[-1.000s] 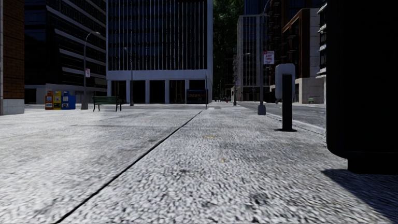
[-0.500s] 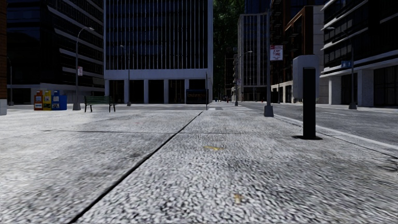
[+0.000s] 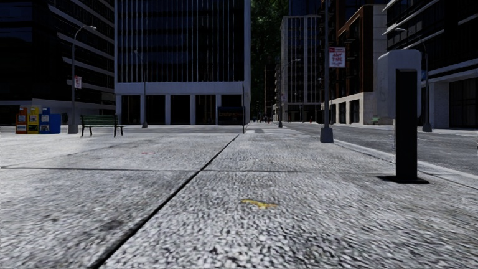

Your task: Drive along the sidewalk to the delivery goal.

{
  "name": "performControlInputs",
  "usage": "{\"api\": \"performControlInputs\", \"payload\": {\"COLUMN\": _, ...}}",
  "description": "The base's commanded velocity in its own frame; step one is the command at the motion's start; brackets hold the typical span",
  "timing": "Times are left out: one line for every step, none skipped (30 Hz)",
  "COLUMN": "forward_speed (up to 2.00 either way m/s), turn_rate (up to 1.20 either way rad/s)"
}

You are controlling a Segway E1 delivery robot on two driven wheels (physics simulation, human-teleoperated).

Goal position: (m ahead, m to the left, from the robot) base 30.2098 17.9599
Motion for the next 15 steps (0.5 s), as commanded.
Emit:
{"api": "performControlInputs", "payload": {"forward_speed": 2.00, "turn_rate": -0.29}}
{"api": "performControlInputs", "payload": {"forward_speed": 2.00, "turn_rate": -0.29}}
{"api": "performControlInputs", "payload": {"forward_speed": 2.00, "turn_rate": -0.29}}
{"api": "performControlInputs", "payload": {"forward_speed": 2.00, "turn_rate": -0.29}}
{"api": "performControlInputs", "payload": {"forward_speed": 2.00, "turn_rate": -0.29}}
{"api": "performControlInputs", "payload": {"forward_speed": 2.00, "turn_rate": -0.29}}
{"api": "performControlInputs", "payload": {"forward_speed": 2.00, "turn_rate": -0.29}}
{"api": "performControlInputs", "payload": {"forward_speed": 2.00, "turn_rate": -0.29}}
{"api": "performControlInputs", "payload": {"forward_speed": 2.00, "turn_rate": -0.29}}
{"api": "performControlInputs", "payload": {"forward_speed": 2.00, "turn_rate": -0.29}}
{"api": "performControlInputs", "payload": {"forward_speed": 2.00, "turn_rate": -0.29}}
{"api": "performControlInputs", "payload": {"forward_speed": 2.00, "turn_rate": -0.26}}
{"api": "performControlInputs", "payload": {"forward_speed": 2.00, "turn_rate": -0.23}}
{"api": "performControlInputs", "payload": {"forward_speed": 2.00, "turn_rate": -0.22}}
{"api": "performControlInputs", "payload": {"forward_speed": 2.00, "turn_rate": -0.22}}
